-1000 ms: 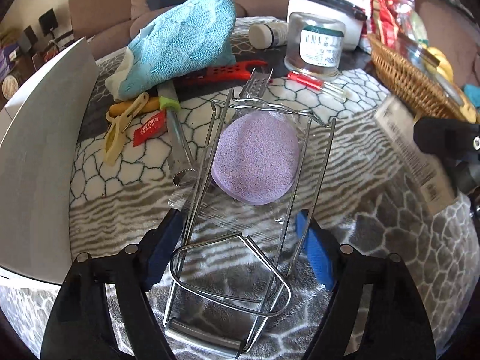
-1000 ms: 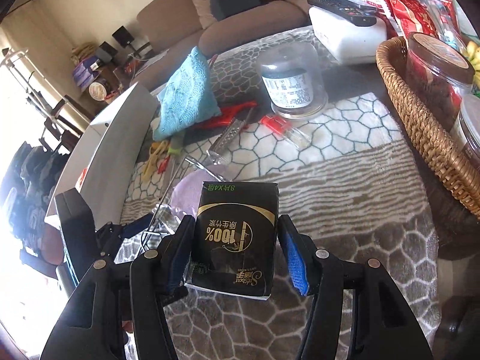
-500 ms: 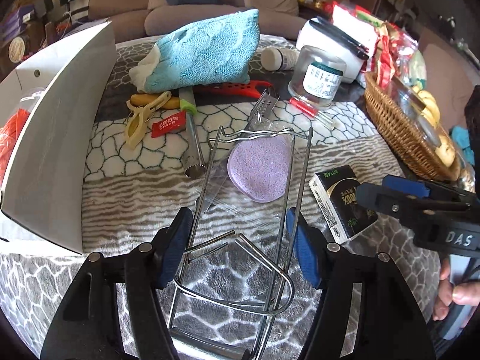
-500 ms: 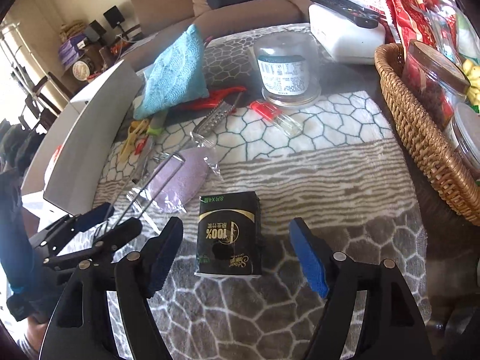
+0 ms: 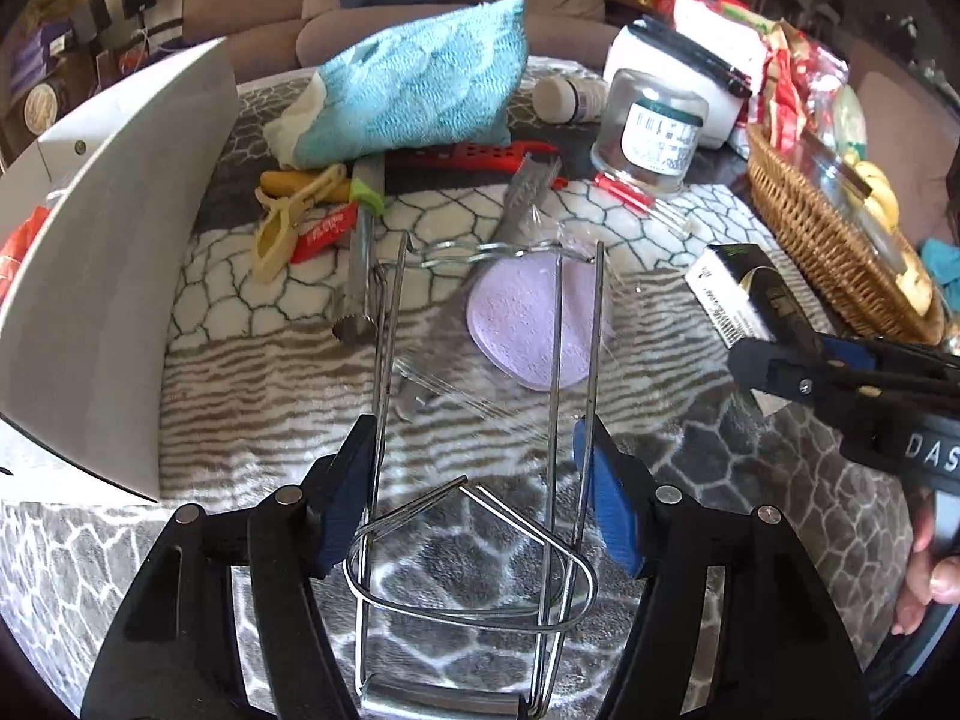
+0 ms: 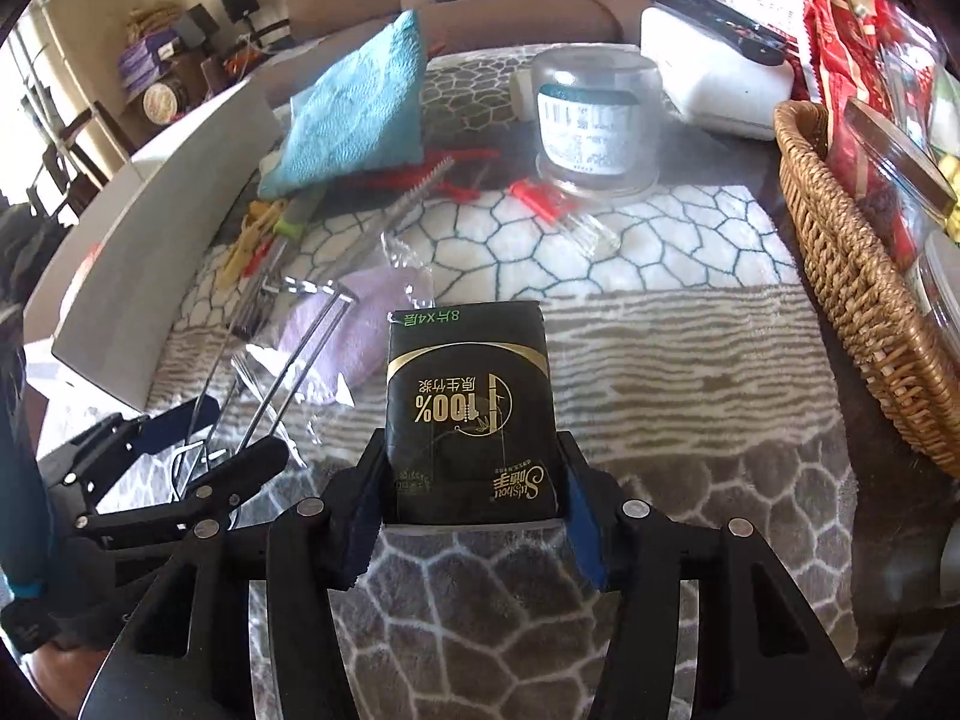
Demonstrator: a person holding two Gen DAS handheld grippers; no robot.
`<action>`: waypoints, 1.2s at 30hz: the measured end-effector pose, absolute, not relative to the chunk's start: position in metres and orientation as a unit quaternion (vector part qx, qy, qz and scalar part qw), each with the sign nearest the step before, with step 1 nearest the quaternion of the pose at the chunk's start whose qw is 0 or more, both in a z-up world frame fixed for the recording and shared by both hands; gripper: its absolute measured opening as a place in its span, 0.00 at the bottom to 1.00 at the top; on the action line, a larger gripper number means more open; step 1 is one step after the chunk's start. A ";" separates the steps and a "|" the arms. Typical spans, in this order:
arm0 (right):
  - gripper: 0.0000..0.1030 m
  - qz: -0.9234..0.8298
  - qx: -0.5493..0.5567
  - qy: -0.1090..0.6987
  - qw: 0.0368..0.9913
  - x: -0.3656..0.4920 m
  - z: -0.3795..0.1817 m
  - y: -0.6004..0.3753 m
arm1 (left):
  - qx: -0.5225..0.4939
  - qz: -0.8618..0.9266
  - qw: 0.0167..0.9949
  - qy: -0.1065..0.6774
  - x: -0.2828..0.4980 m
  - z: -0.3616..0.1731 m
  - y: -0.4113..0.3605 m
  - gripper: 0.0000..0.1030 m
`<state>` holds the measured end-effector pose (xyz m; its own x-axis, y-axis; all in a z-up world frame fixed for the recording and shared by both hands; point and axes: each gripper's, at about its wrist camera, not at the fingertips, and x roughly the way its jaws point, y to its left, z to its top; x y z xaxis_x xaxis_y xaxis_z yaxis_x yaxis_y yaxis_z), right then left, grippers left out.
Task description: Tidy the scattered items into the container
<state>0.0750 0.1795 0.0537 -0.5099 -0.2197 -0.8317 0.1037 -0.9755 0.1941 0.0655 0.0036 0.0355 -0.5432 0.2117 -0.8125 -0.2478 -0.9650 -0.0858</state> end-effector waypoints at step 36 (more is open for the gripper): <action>0.53 -0.861 0.469 -0.172 0.100 0.069 0.077 0.246 | -0.485 0.821 0.252 0.163 -0.010 0.023 0.100 0.44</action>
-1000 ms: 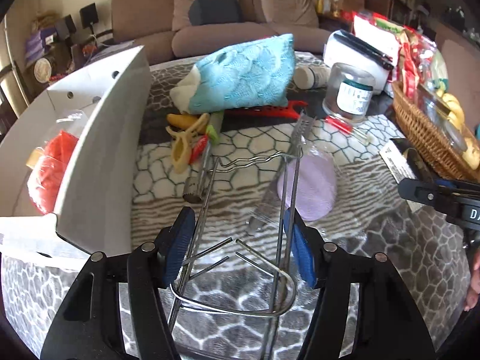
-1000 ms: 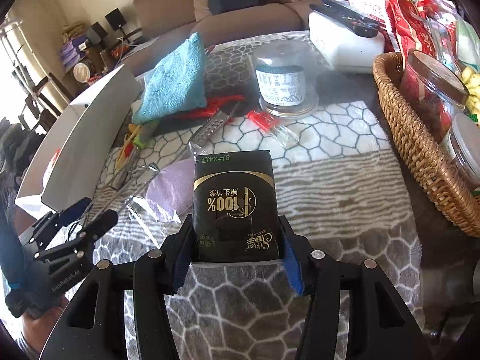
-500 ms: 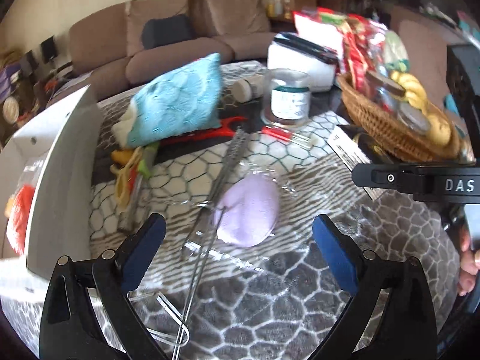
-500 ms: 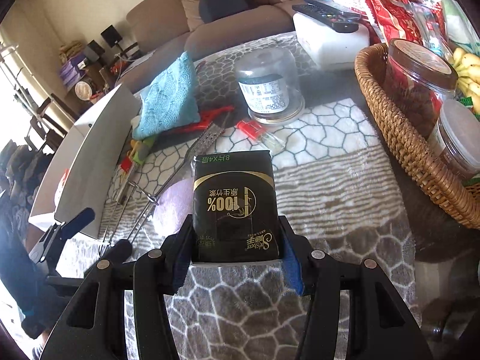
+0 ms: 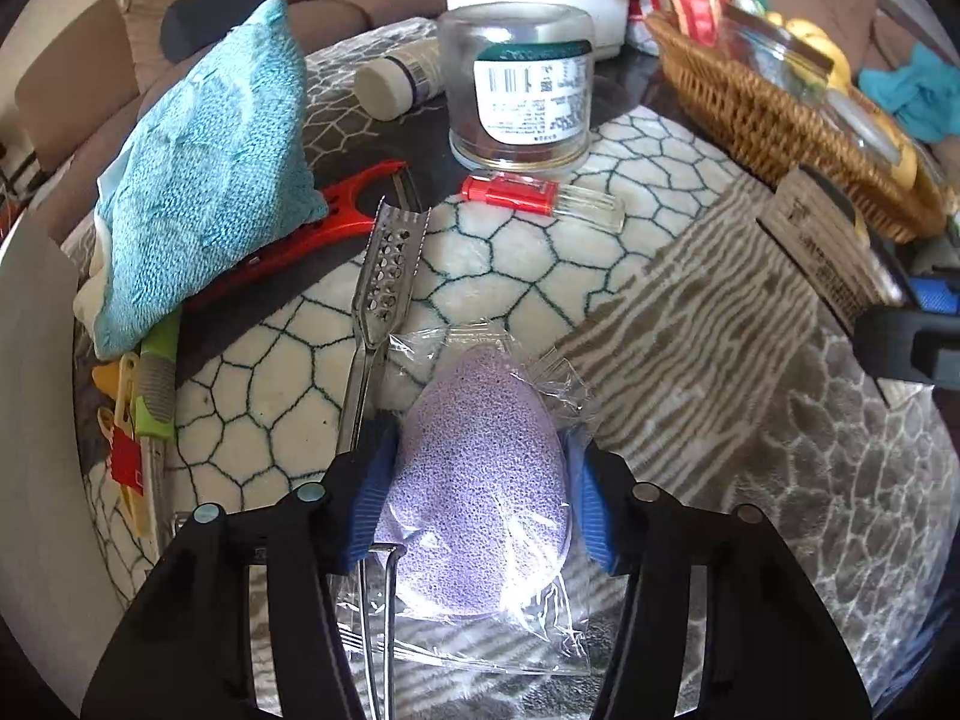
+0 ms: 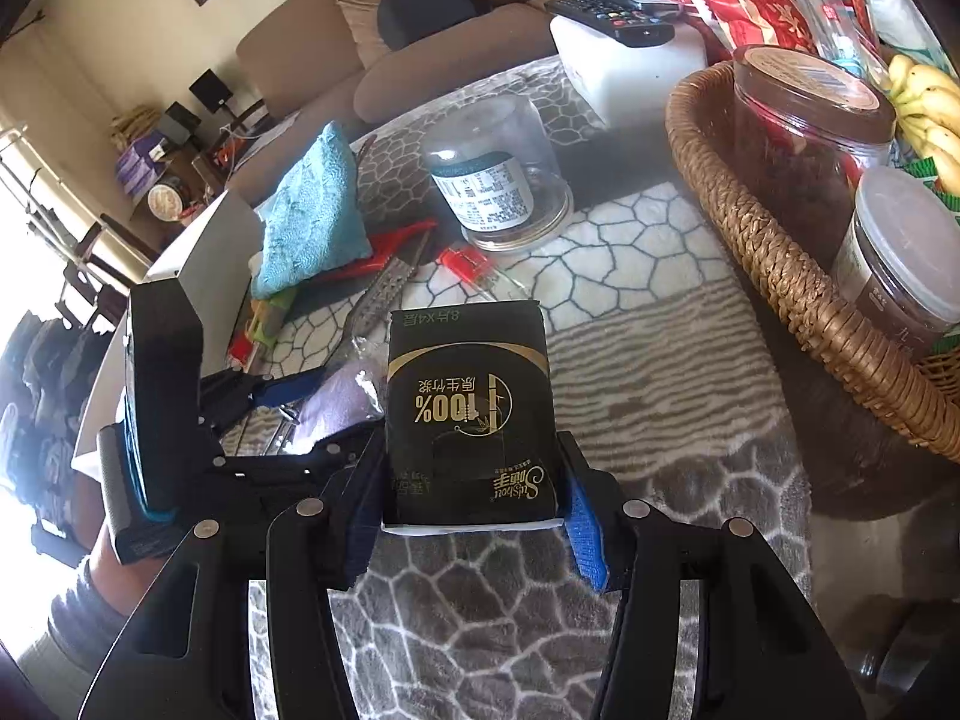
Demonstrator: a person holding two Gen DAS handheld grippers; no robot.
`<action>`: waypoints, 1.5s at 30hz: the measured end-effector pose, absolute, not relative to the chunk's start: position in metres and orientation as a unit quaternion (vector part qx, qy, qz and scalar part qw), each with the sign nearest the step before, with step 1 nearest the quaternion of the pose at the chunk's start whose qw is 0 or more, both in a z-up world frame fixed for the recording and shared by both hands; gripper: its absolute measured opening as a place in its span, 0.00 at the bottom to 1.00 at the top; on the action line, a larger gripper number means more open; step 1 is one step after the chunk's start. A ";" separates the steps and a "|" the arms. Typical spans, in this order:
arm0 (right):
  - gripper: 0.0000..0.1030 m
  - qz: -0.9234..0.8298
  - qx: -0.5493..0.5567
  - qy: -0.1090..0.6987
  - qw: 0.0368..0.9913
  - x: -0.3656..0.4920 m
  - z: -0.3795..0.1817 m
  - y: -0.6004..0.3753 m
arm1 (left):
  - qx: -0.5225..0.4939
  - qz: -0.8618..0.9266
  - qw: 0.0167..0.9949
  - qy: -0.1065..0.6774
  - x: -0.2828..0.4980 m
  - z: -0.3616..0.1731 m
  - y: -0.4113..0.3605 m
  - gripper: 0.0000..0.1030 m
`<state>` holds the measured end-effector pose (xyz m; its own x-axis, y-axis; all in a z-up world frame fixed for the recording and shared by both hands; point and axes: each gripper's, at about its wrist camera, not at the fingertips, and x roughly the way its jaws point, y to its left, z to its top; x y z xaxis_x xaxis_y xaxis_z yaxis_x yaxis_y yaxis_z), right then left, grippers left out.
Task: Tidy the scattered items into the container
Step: 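Carry the lavender sponge bag with left tool while right tool carries tissue pack into box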
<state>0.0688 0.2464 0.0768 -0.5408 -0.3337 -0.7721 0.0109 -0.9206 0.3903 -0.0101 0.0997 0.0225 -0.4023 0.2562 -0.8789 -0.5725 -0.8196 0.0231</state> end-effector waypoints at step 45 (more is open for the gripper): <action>0.53 -0.865 0.407 -0.071 0.284 0.052 0.200 -0.086 | -0.388 0.918 0.064 -0.040 0.040 0.197 -0.276 0.41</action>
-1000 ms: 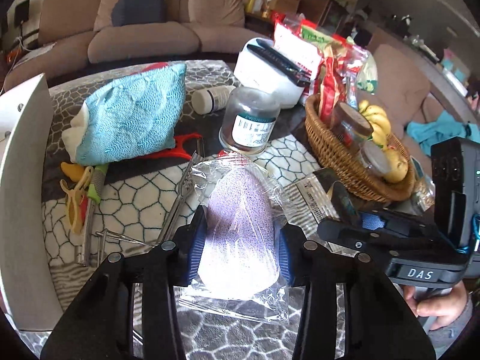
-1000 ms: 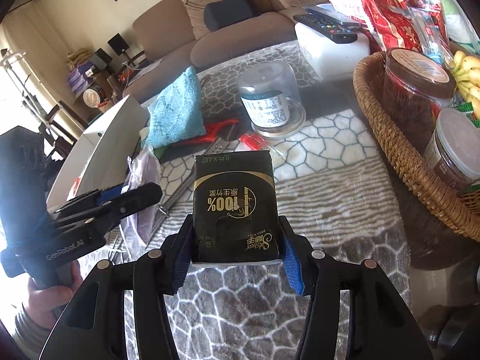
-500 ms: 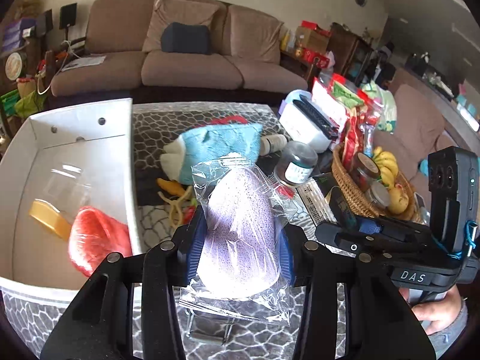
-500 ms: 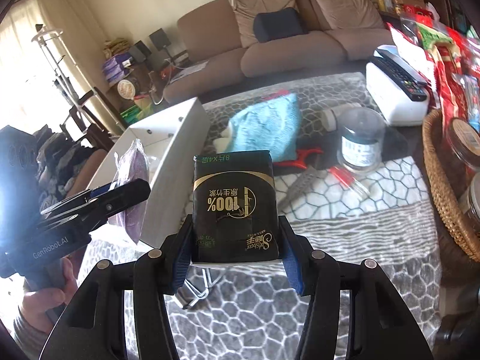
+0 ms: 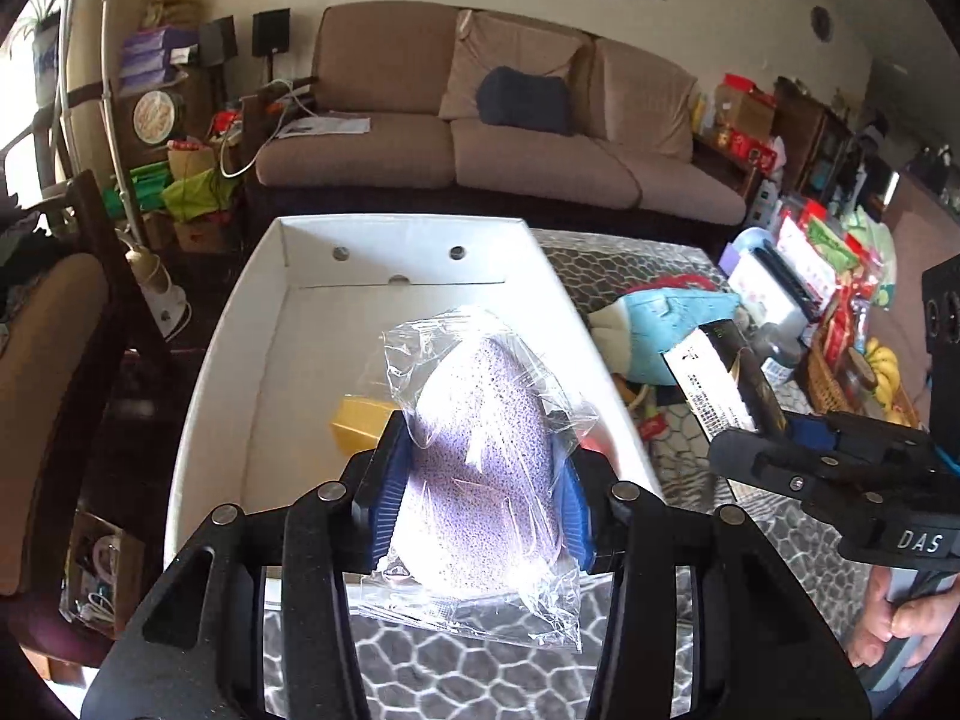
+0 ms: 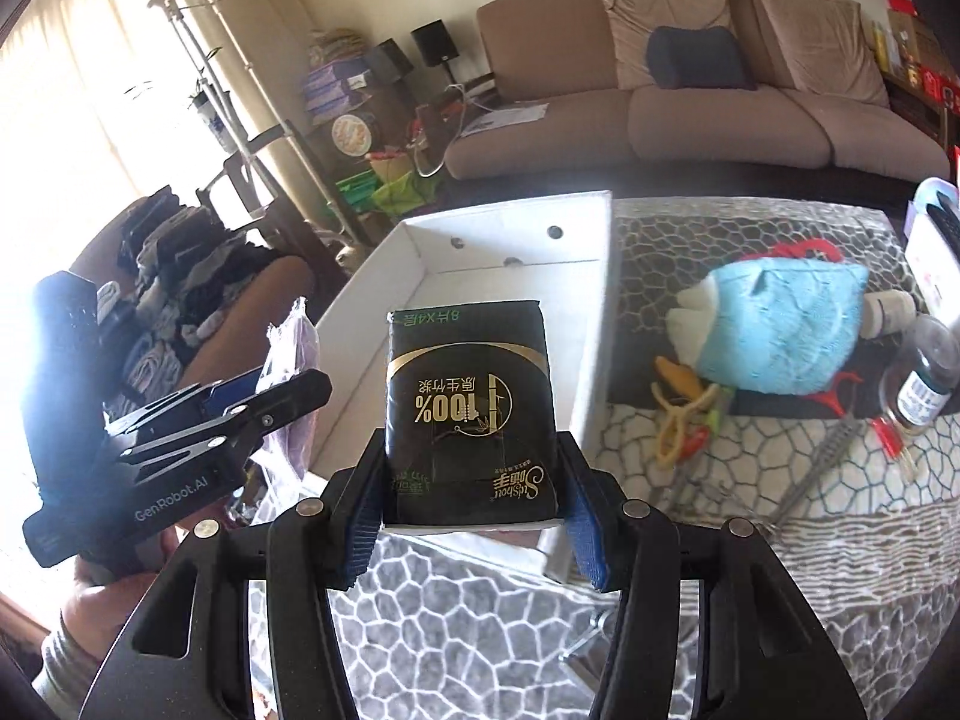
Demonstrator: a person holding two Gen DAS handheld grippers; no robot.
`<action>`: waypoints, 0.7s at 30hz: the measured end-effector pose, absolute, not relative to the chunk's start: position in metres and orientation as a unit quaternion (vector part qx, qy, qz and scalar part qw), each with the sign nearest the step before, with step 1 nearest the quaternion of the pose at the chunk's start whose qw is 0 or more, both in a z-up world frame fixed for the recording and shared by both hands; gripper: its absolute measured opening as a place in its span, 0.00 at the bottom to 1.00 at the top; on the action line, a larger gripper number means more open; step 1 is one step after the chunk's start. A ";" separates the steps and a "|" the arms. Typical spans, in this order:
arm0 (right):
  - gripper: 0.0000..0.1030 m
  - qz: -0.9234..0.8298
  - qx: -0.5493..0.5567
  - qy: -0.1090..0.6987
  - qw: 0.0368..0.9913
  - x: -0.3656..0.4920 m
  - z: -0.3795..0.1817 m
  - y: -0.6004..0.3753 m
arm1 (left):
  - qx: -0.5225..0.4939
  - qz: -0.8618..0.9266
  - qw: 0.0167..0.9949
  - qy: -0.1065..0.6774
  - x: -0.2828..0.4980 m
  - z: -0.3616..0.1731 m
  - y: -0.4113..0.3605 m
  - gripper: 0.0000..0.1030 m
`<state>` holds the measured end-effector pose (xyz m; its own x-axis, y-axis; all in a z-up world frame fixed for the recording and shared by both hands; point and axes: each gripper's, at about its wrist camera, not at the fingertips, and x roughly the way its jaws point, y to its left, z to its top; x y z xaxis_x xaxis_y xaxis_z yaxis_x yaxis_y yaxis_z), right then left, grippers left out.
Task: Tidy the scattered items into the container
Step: 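Carry the lavender sponge bag with left tool while right tool carries tissue pack into box, then lower both items into the white box and open both tools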
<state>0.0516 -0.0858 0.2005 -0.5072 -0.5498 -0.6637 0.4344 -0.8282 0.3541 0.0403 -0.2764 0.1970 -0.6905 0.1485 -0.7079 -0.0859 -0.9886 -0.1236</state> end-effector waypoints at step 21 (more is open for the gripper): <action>0.53 -0.833 0.471 -0.037 0.288 0.013 0.115 -0.221 | -0.452 0.891 0.031 -0.022 -0.017 0.114 -0.359 0.42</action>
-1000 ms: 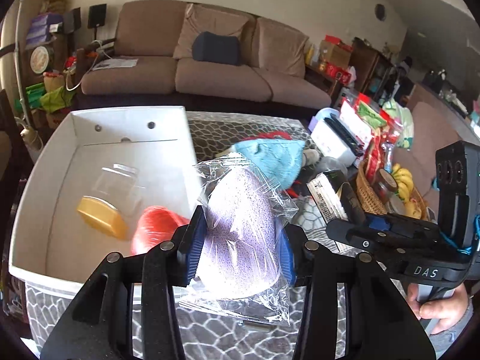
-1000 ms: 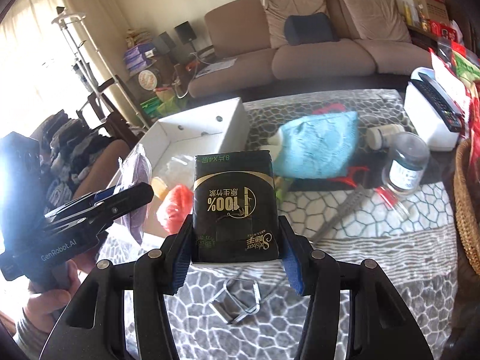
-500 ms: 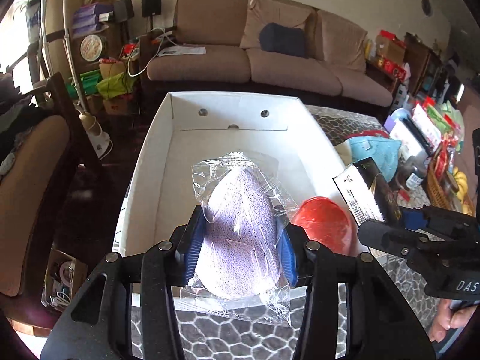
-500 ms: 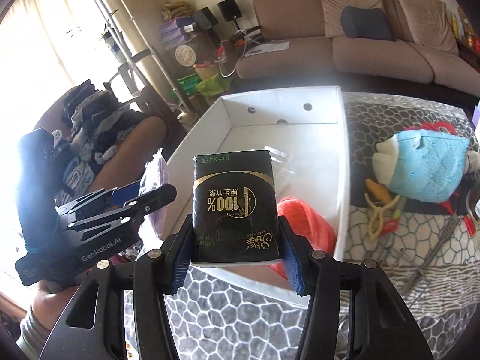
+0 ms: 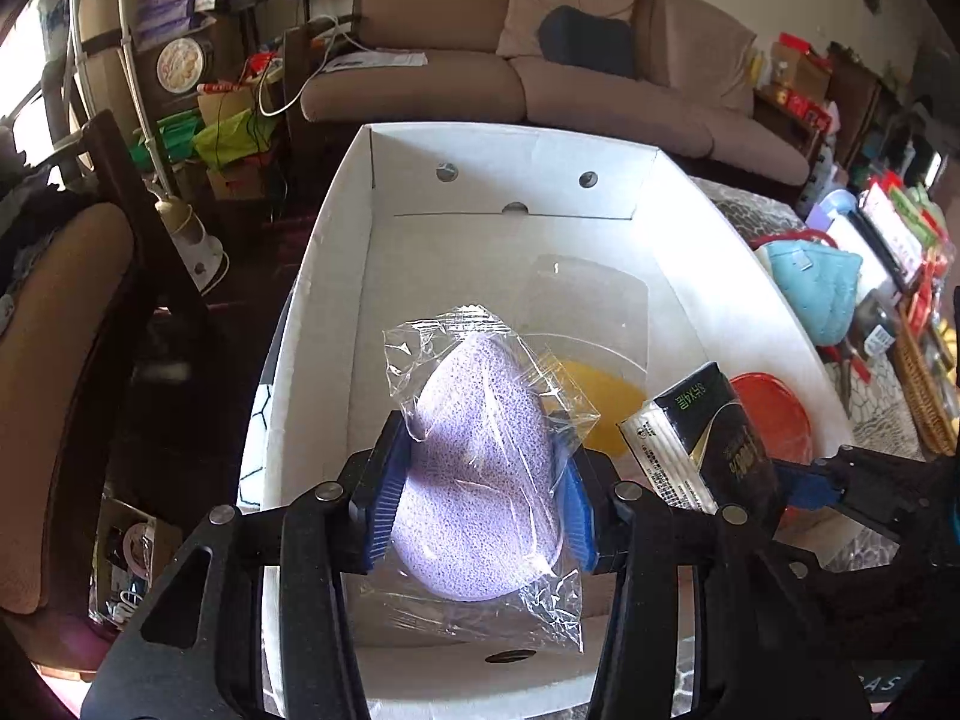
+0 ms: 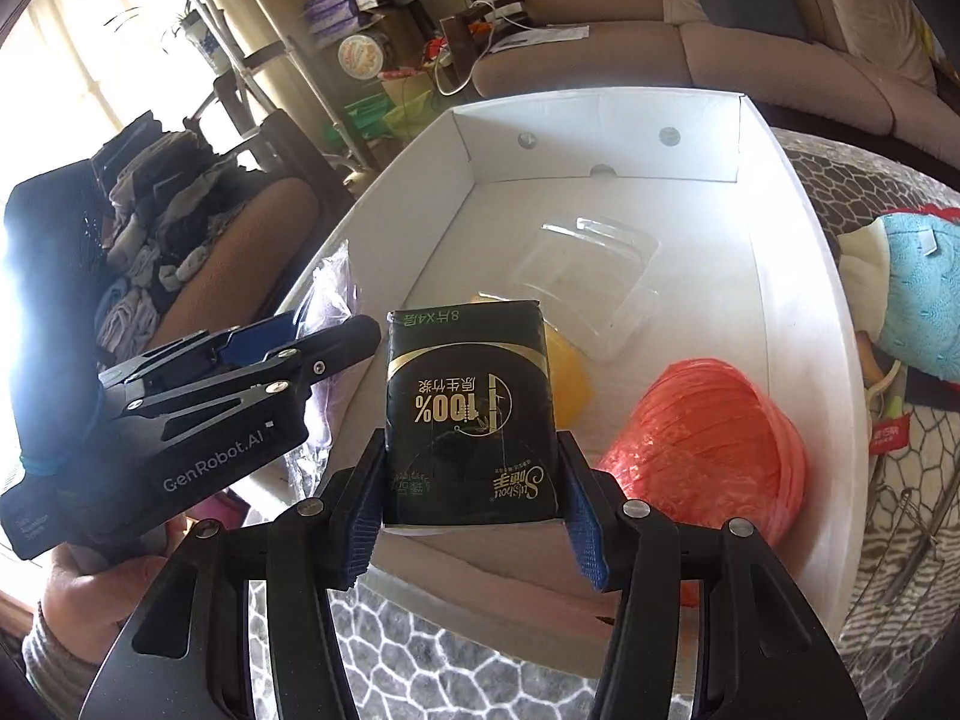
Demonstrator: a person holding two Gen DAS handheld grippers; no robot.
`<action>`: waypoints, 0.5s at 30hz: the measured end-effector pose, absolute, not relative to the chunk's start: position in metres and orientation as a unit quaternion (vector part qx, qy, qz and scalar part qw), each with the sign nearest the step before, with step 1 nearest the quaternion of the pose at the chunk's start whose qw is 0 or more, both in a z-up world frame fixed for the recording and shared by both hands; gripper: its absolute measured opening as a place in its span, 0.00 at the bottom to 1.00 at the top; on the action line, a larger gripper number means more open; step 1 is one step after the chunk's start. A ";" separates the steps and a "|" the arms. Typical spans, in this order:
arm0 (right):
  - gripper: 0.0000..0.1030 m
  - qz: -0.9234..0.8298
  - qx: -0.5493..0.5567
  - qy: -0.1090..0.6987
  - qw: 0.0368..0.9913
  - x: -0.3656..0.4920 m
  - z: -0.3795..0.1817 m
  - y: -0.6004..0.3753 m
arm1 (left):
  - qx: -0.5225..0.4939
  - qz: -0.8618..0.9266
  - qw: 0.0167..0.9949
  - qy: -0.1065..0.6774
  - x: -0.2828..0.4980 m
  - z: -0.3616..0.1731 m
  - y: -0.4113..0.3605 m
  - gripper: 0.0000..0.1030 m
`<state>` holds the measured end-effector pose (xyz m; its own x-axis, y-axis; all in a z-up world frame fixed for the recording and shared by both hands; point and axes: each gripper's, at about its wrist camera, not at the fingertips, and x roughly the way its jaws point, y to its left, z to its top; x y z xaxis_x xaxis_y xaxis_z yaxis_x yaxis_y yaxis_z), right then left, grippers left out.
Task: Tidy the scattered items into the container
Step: 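Lower both items into the white box and open both tools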
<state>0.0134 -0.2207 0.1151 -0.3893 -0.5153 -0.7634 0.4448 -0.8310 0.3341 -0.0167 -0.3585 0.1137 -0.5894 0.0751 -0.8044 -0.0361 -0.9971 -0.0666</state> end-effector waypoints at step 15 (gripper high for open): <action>0.53 -0.829 0.492 -0.016 0.265 0.013 0.085 -0.234 | -0.468 0.883 0.023 -0.015 -0.014 0.098 -0.359 0.68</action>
